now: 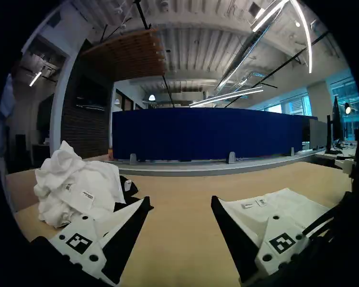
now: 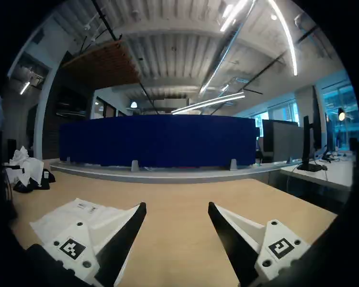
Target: Fold towel
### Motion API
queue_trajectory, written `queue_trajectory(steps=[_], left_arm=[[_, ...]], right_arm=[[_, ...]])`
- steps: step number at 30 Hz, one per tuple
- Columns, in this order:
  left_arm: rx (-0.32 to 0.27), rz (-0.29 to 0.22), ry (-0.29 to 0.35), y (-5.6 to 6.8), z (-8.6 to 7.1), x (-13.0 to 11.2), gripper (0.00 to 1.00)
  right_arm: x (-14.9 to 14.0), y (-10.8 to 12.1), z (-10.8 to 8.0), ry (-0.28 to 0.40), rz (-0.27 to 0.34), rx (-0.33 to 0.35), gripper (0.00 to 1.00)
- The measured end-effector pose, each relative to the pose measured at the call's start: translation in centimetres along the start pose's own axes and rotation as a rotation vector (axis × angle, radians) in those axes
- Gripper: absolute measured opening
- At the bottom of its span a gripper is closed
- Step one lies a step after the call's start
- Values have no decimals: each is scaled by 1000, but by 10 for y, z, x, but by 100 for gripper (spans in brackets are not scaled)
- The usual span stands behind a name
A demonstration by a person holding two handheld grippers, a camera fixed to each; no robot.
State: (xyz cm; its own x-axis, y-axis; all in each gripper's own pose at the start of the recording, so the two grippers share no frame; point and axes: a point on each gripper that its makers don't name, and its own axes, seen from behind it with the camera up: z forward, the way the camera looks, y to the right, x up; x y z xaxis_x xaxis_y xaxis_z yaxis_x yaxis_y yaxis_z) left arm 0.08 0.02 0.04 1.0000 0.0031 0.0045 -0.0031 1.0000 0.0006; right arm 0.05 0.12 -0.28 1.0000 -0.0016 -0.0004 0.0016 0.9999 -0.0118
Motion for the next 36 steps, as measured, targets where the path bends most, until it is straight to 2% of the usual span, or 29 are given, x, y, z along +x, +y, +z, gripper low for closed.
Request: queue_trajectory(steps=[5, 7, 12, 20, 23, 29, 32, 36], left_arm=[[-6, 8, -12, 1, 1, 2, 94], [-5, 5, -4, -1, 1, 13, 94], [-15, -7, 2, -1, -1, 51, 94], [-55, 25, -22, 0, -13, 126, 95], [-81, 35, -51, 5, -19, 144, 95], [-138, 72, -103, 13, -28, 168, 95], [-141, 65, -112, 14, -28, 177, 95], [-165, 48, -135, 23, -28, 178, 95]], right_arm=[[10, -1, -4, -6, -2, -12, 100], [23, -2, -5, 4, -8, -13, 100], [56, -6, -8, -9, -4, -13, 100], [122, -11, -18, -39, 2, -8, 100], [141, -12, -23, -56, -12, -5, 100], [166, -22, -31, -105, -35, 29, 100], [174, -25, -33, -116, -39, 46, 100], [173, -25, -35, -141, -44, 52, 100]])
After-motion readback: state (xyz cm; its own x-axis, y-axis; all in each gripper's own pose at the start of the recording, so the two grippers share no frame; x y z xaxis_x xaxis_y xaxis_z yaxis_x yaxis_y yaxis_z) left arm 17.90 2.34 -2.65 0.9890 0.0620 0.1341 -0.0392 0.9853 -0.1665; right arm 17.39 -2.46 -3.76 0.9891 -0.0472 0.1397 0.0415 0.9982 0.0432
